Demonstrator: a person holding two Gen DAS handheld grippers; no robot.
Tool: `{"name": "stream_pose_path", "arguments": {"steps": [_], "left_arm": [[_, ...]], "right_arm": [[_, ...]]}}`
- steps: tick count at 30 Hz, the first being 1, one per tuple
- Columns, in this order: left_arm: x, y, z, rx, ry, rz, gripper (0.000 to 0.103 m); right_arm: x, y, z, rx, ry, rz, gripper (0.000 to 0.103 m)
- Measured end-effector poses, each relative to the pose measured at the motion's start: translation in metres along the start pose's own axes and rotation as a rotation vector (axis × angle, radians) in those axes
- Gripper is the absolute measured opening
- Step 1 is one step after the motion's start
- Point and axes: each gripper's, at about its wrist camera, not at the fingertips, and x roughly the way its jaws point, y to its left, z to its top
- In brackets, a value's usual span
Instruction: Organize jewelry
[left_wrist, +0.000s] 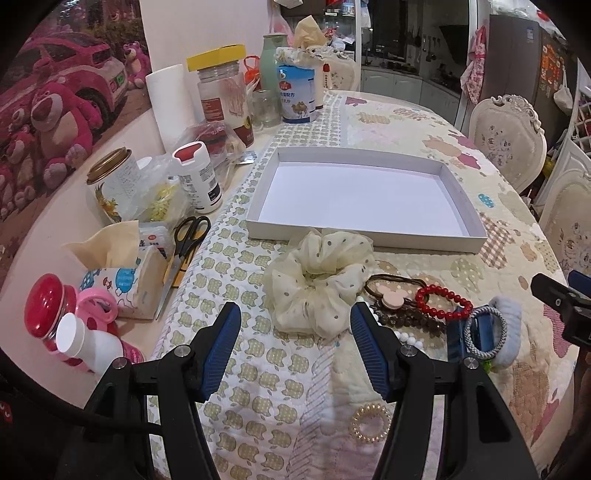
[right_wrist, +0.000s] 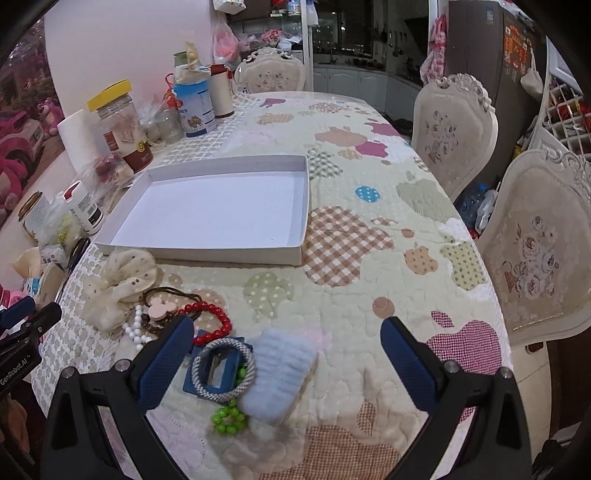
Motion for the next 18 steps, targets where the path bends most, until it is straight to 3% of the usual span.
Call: {"name": "stream_pose_path", "arguments": {"steps": [18], "left_arm": [[-0.011, -0.003, -0.004, 0.007, -0.018, -0.004, 0.053]], "right_arm": [[-0.014, 0.017, -0.004, -0.039, -0.029, 0.021, 0.102]]}}
